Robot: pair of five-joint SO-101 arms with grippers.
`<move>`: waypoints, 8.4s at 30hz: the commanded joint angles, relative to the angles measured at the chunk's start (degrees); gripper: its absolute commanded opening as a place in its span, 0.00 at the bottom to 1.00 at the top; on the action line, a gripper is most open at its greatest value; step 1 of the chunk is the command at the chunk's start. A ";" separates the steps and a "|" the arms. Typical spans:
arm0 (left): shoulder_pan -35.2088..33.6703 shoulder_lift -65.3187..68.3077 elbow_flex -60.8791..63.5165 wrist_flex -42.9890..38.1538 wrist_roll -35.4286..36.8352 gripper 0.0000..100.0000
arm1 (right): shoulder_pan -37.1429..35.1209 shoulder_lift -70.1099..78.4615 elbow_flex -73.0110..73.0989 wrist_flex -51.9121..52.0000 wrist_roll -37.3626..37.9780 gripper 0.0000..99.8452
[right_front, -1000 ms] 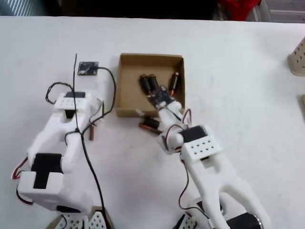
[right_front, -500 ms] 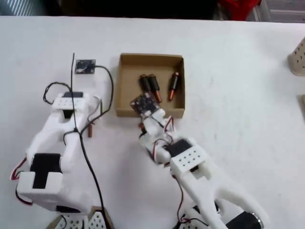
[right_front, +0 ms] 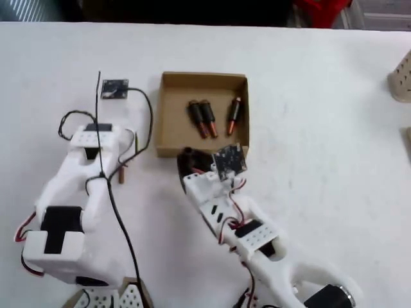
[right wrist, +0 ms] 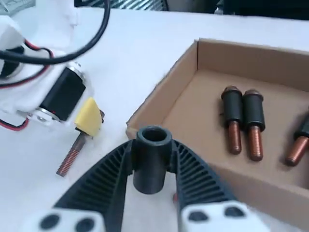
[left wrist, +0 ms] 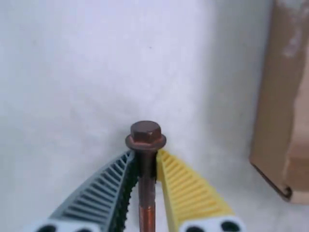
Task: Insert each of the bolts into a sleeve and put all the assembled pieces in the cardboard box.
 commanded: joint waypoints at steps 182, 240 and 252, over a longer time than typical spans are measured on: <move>21.23 -77.58 46.33 -24.53 7.12 0.02 | -9.89 45.49 -4.13 -48.75 -0.62 0.02; 19.74 -79.25 52.13 -9.23 2.29 0.37 | -9.89 45.49 -4.13 -48.75 -0.79 0.02; 11.12 -79.25 33.93 -1.14 9.49 0.37 | -9.89 45.49 -4.13 -48.75 -0.79 0.02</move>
